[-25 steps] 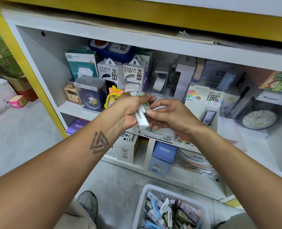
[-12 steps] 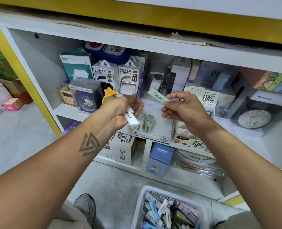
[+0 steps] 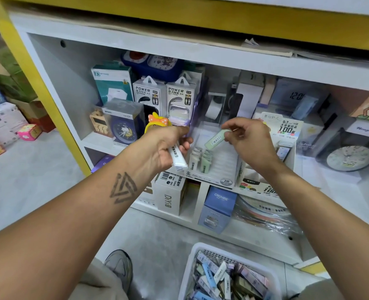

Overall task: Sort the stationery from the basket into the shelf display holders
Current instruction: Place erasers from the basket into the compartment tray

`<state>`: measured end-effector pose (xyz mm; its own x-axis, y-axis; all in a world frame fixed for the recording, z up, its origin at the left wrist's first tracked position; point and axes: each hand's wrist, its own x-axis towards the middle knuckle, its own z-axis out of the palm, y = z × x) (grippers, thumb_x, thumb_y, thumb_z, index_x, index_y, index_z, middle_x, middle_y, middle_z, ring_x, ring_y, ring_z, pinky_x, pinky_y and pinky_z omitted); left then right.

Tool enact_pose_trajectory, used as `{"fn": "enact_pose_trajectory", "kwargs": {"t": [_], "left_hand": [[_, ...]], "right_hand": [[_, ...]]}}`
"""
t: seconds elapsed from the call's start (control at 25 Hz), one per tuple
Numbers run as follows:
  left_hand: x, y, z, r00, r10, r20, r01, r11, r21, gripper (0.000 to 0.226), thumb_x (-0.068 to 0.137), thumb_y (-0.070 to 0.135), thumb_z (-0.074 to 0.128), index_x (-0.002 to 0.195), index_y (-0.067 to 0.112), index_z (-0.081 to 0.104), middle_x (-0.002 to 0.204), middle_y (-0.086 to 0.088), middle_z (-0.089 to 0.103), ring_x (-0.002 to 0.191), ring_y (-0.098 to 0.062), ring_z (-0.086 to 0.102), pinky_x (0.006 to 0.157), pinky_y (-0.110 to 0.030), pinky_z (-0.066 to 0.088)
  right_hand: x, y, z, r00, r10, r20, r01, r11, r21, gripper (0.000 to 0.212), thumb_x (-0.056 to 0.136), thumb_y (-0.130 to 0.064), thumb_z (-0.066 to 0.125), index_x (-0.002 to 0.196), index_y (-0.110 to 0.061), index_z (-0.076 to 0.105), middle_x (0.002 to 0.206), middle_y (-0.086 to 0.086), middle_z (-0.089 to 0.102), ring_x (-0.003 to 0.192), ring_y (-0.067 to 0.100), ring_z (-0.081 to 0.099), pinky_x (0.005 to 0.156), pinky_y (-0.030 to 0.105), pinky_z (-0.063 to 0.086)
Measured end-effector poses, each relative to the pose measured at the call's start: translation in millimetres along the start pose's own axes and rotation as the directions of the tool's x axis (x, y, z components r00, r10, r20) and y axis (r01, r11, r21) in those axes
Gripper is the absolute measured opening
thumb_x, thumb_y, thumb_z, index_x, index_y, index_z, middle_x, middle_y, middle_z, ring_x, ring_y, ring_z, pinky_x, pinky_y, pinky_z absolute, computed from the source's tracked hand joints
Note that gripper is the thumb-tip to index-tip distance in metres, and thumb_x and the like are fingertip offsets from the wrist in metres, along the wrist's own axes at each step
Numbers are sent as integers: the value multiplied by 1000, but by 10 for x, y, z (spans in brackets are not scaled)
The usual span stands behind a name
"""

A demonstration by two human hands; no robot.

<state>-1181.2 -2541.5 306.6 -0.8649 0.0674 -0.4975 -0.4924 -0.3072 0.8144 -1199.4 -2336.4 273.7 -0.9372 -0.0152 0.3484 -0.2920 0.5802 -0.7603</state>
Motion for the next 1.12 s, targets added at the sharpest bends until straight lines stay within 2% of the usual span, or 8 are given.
{"fn": "enact_pose_trajectory", "kwargs": {"t": [0.16, 0.4, 0.52, 0.64, 0.72, 0.84, 1.0, 1.12], "left_hand": [[-5, 22, -49, 996, -81, 32, 81, 997, -2, 8, 99, 18, 47, 103, 11, 47, 66, -9, 51, 36, -12, 44, 34, -13, 33], [16, 24, -59, 997, -62, 40, 63, 998, -14, 5, 99, 14, 44, 97, 10, 46, 67, -11, 52, 36, -13, 44, 34, -13, 32], [29, 6, -42, 997, -63, 37, 63, 998, -11, 5, 99, 12, 42, 101, 9, 46, 67, -12, 53, 35, -13, 45, 33, -13, 32], [41, -17, -42, 998, -60, 31, 60, 998, -2, 9, 99, 11, 41, 107, 9, 45, 68, -12, 54, 35, -13, 46, 34, -13, 33], [45, -25, -44, 998, -62, 34, 62, 998, -1, 10, 100, 11, 41, 108, 9, 45, 68, -12, 54, 35, -13, 46, 33, -13, 33], [31, -28, -43, 997, -64, 40, 64, 998, 0, 7, 99, 9, 41, 103, 8, 46, 67, -12, 54, 35, -13, 46, 33, -14, 33], [7, -32, -41, 997, -62, 46, 62, 998, 2, 7, 99, 9, 41, 98, 7, 48, 66, -11, 55, 35, -12, 46, 34, -13, 34], [-6, -27, -34, 997, -67, 44, 67, 998, 4, 8, 99, 9, 41, 98, 7, 48, 66, -11, 55, 35, -12, 46, 34, -13, 34]], "right_hand": [[-16, -5, 61, 998, -61, -3, 60, 996, -68, 23, 88, -1, 71, 104, -17, 70, 88, -1, 64, 80, 18, 66, 79, 20, 55], [-21, 37, 65, 999, -35, 42, 45, 963, -267, 22, 89, 0, 65, 104, -10, 77, 87, -3, 69, 86, 15, 68, 73, 0, 41], [-42, 40, 63, 986, -18, 163, 72, 941, -331, 23, 93, -2, 63, 111, -9, 75, 98, 4, 73, 91, 16, 68, 85, 19, 51], [-58, 25, 48, 975, -72, 209, 144, 924, -354, 14, 96, -13, 65, 105, -10, 76, 90, 5, 74, 77, 21, 69, 79, 36, 57], [-62, 12, 57, 975, -128, 183, 196, 884, -425, 14, 96, -23, 66, 94, -16, 78, 83, -2, 71, 77, 22, 66, 70, 35, 53], [-49, -16, 69, 985, -146, 91, 171, 878, -448, 9, 92, -29, 71, 92, -25, 79, 88, -9, 58, 81, 18, 57, 66, 33, 44], [-65, -6, 117, 980, -126, 151, 171, 927, -335, 12, 93, -19, 70, 91, -12, 79, 86, 1, 71, 73, 18, 64, 76, 40, 54], [-84, -10, 136, 981, -73, 180, 125, 946, -298, 12, 93, -15, 69, 91, -9, 79, 82, 3, 73, 64, 13, 68, 76, 36, 58]]}}
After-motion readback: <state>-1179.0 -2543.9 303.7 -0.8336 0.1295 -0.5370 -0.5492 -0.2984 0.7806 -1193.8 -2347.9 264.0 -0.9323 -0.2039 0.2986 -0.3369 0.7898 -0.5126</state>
